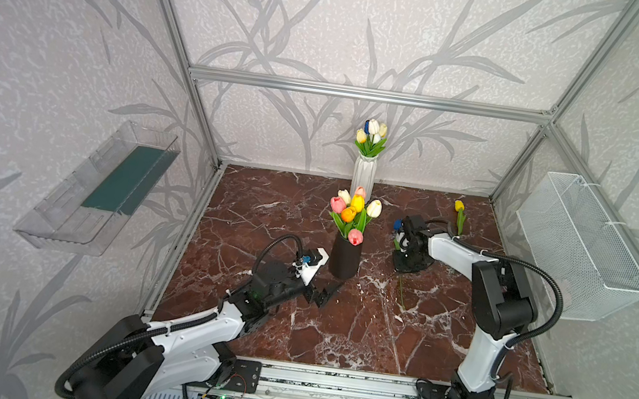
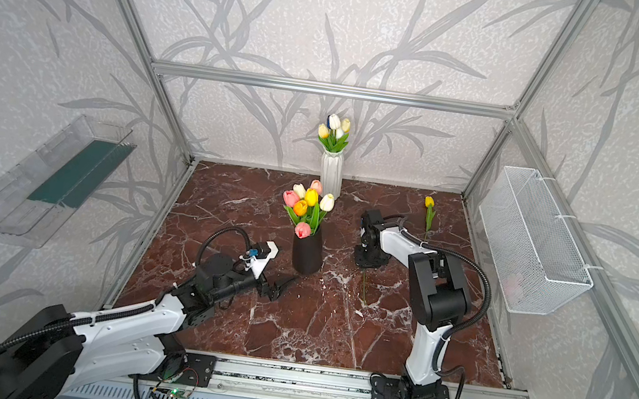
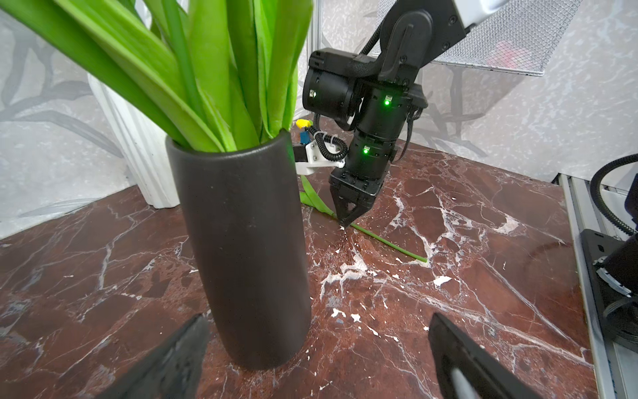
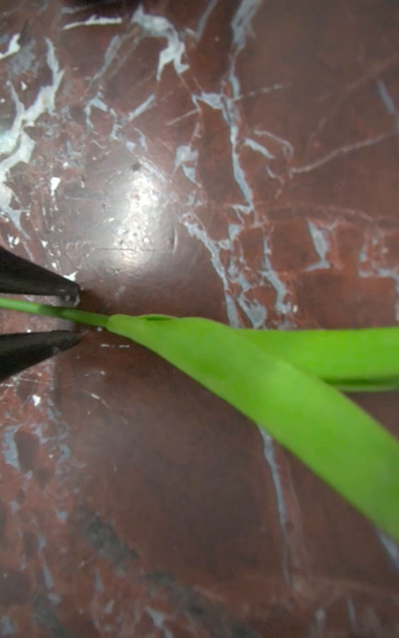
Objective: Arrange the flowers into the vase
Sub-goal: 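Grasp the blue tulip stem and lift it upright with the right gripper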
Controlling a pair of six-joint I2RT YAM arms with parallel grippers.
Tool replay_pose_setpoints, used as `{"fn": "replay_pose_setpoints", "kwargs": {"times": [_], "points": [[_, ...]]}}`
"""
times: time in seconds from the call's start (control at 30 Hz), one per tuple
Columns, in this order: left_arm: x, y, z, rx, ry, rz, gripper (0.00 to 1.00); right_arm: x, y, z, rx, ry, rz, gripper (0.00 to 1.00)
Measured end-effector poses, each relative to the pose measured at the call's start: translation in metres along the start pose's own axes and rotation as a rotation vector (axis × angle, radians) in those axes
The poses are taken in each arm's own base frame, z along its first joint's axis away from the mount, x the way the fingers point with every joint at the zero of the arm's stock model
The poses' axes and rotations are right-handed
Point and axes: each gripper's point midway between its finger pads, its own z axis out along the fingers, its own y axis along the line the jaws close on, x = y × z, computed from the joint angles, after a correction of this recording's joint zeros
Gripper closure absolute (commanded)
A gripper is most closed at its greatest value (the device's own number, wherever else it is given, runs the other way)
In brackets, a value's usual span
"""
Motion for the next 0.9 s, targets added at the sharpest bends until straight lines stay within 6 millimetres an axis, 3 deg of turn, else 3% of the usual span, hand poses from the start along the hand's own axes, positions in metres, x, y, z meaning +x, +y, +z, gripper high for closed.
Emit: {"fn": "replay_pose_setpoints", "kwargs": {"times": [0.17, 0.27, 0.37, 0.53, 0.63, 0.73, 0.9], "points": [[-0.009, 0.005, -0.004, -0.035, -0.03, 0.006, 0.0, -0.003, 0.003, -0.002, -0.019, -0.037, 0.004, 1.0], [-0.013, 0.009, -0.008, -0.064, -0.052, 0.004, 0.0, -0.007, 0.01, -0.021, -0.072, -0.133, -0.003, 1.0], [-0.022, 0.015, -0.014, -0.102, -0.099, -0.01, 0.0, -0.02, 0.024, -0.077, -0.172, -0.379, -0.015, 1.0], [-0.034, 0.023, -0.018, -0.145, -0.153, -0.022, 0.0, -0.044, 0.048, -0.229, -0.415, -1.027, -0.067, 1.0], [-0.034, 0.026, -0.017, -0.156, -0.159, -0.023, 0.0, -0.045, 0.061, -0.293, -0.568, -1.306, -0.111, 1.0], [-0.031, 0.026, -0.014, -0.154, -0.151, -0.026, 0.0, -0.047, 0.072, -0.32, -0.7, -1.447, -0.14, 1.0], [-0.029, 0.025, -0.01, -0.141, -0.14, -0.028, 0.0, -0.053, 0.087, -0.327, -0.836, -1.521, -0.173, 1.0]]}}
